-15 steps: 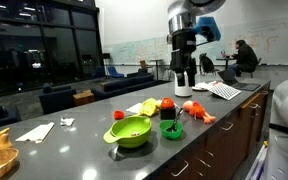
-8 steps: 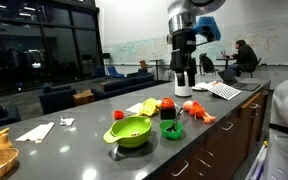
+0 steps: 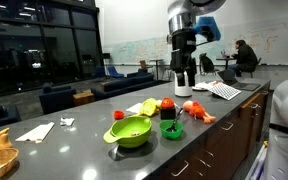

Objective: Put the spoon in the green bowl

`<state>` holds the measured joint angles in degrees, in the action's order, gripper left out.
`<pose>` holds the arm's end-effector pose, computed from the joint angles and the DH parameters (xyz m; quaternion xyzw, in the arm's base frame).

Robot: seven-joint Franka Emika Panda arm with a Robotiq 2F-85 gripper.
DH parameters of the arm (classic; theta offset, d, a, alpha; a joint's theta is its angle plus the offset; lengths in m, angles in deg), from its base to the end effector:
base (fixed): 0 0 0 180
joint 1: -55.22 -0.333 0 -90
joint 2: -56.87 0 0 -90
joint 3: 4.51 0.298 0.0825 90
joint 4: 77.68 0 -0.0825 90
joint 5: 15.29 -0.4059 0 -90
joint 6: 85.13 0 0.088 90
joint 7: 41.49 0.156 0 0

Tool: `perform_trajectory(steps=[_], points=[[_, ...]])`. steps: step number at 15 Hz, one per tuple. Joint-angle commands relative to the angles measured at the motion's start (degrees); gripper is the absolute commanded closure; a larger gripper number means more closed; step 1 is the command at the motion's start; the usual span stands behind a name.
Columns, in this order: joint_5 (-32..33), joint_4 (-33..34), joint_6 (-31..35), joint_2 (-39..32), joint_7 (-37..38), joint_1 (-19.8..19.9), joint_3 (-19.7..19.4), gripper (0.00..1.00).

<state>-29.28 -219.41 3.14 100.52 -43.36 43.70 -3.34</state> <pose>0.3120 0.1096 0.4656 -0.9830 -0.1154 0.0950 0.1064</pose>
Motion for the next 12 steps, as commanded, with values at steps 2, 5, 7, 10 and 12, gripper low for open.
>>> perform_trajectory(steps=[2, 5, 7, 10, 12], points=[[-3.05, -1.89, 6.32, 1.72, 2.74, 3.60, 2.00, 0.00], [-5.27, -3.99, 14.23, 3.02, 6.78, 5.51, 3.31, 0.00], [-6.21, -5.57, 19.17, 3.56, 9.67, 6.70, 4.05, 0.00], [-4.84, -8.27, 25.85, 4.29, 14.99, 9.10, 5.63, 0.00], [-4.32, -10.15, 29.76, 4.89, 18.43, 10.71, 6.20, 0.00]])
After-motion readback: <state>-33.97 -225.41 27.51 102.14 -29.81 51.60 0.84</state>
